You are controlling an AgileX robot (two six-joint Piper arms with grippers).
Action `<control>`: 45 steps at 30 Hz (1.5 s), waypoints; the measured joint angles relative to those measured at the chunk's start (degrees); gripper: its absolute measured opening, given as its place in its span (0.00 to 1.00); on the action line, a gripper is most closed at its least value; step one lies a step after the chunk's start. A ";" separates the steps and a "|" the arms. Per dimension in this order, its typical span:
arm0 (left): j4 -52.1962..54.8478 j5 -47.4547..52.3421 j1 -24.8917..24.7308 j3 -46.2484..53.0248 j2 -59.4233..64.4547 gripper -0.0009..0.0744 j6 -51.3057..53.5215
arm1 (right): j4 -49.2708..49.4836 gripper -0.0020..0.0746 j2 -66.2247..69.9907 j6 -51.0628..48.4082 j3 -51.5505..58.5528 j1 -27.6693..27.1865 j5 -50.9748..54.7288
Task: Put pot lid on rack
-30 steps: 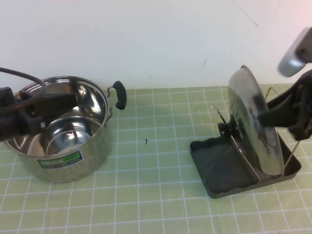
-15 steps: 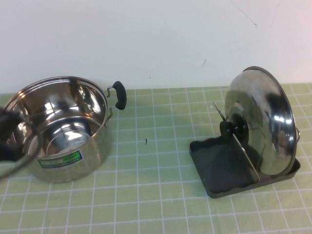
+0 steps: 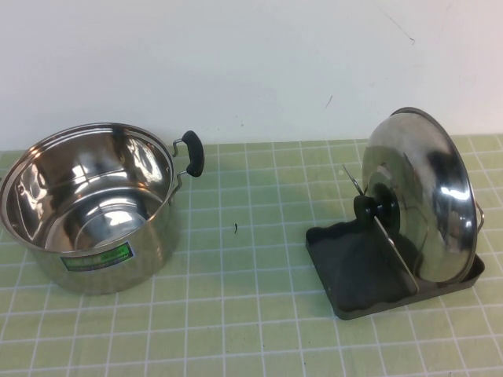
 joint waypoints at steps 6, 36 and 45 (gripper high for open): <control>0.35 -2.95 -0.12 0.43 -10.31 0.01 -0.51 | 6.24 0.02 -0.50 -0.19 5.14 0.00 -3.32; 2.01 -33.48 -0.16 1.01 -12.13 0.01 -4.09 | -18.65 0.02 -3.27 23.16 17.41 -2.33 -24.73; 2.01 -33.58 -0.16 1.01 -12.13 0.01 -4.01 | -68.23 0.02 -13.76 74.96 31.11 -15.92 -21.95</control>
